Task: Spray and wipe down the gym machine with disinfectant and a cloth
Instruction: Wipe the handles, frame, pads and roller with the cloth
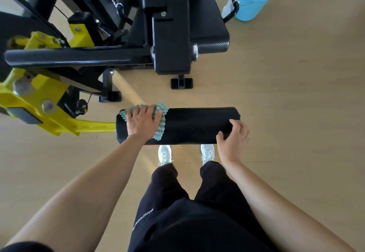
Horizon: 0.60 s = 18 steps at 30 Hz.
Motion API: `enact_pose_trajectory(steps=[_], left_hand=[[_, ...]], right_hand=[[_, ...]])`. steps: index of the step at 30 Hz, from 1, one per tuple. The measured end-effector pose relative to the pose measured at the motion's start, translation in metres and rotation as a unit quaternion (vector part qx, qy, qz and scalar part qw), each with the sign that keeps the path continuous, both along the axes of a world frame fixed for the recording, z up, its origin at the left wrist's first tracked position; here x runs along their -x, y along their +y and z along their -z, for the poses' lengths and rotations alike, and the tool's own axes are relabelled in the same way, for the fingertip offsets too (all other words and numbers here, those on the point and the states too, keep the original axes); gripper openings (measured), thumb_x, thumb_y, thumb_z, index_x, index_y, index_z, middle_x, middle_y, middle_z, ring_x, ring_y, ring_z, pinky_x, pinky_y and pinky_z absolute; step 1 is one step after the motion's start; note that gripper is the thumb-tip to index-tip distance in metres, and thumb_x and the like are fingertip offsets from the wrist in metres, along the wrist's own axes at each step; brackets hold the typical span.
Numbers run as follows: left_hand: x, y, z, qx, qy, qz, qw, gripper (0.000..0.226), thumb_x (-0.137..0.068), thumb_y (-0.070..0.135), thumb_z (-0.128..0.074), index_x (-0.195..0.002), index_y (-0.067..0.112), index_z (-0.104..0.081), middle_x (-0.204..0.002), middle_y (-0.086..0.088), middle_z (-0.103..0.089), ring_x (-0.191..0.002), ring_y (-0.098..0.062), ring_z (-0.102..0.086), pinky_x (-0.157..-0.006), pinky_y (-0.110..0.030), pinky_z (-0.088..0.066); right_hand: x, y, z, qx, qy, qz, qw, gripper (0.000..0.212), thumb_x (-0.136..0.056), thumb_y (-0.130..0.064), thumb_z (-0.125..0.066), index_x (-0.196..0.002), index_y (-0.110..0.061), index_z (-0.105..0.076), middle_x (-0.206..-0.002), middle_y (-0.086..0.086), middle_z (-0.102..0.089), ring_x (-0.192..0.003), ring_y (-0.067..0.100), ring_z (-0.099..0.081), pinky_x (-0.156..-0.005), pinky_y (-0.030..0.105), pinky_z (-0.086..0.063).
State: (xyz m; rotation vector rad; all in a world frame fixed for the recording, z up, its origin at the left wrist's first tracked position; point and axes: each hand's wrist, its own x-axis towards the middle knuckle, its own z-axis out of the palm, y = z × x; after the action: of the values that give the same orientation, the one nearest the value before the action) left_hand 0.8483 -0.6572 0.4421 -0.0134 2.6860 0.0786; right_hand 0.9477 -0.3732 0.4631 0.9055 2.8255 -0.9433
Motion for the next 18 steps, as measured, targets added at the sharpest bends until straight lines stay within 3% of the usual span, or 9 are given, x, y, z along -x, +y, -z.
enact_pose_trajectory(steps=[3, 7, 11, 15, 18], left_hand=[[-0.005, -0.037, -0.001, 0.008, 0.009, -0.019, 1.0, 0.061, -0.104, 0.062, -0.015, -0.14, 0.028, -0.051, -0.146, -0.01, -0.055, -0.139, -0.037, -0.043, -0.117, -0.056, -0.028], [-0.013, -0.075, -0.001, -0.041, 0.049, -0.038, 0.997, 0.052, -0.106, 0.056, -0.023, -0.14, 0.023, -0.046, -0.139, -0.01, -0.056, -0.123, -0.037, -0.055, -0.105, -0.053, -0.04], [-0.035, -0.083, 0.002, -0.092, 0.074, -0.036, 0.992, 0.052, -0.108, 0.048, -0.029, -0.15, 0.018, -0.038, -0.151, -0.011, -0.046, -0.132, -0.038, -0.049, -0.111, -0.053, -0.04], [-0.06, -0.088, 0.001, -0.102, 0.078, -0.025, 0.991, 0.057, -0.109, 0.045, -0.032, -0.158, 0.017, -0.033, -0.163, -0.013, -0.034, -0.148, -0.041, -0.032, -0.124, -0.055, -0.025], [-0.055, -0.09, 0.0, -0.083, 0.063, 0.006, 0.995, 0.058, -0.108, 0.046, -0.029, -0.159, 0.017, -0.033, -0.166, -0.011, -0.032, -0.155, -0.04, -0.02, -0.126, -0.057, -0.018]], right_hand=[[0.02, -0.032, -0.003, -0.037, -0.023, -0.126, 0.991, 0.054, -0.089, -0.025, -0.075, -0.139, -0.013, -0.058, -0.152, 0.009, -0.048, -0.144, 0.034, -0.038, -0.115, 0.052, -0.033], [0.035, -0.072, 0.007, -0.084, -0.115, -0.299, 0.943, 0.069, -0.099, -0.048, -0.058, -0.16, -0.028, -0.033, -0.169, 0.006, -0.025, -0.158, 0.036, -0.011, -0.126, 0.056, -0.01], [0.012, -0.083, 0.011, -0.131, -0.115, -0.3, 0.938, 0.069, -0.101, -0.045, -0.057, -0.162, -0.029, -0.028, -0.17, 0.006, -0.022, -0.158, 0.038, -0.007, -0.126, 0.059, -0.009], [-0.021, -0.083, 0.009, -0.138, -0.096, -0.294, 0.941, 0.07, -0.098, -0.026, -0.067, -0.16, -0.025, -0.034, -0.17, 0.007, -0.024, -0.158, 0.039, -0.01, -0.125, 0.058, -0.02], [-0.034, -0.088, 0.007, -0.115, -0.112, -0.283, 0.946, 0.07, -0.098, -0.023, -0.066, -0.16, -0.025, -0.033, -0.171, 0.005, -0.019, -0.158, 0.036, -0.004, -0.125, 0.056, -0.023]])
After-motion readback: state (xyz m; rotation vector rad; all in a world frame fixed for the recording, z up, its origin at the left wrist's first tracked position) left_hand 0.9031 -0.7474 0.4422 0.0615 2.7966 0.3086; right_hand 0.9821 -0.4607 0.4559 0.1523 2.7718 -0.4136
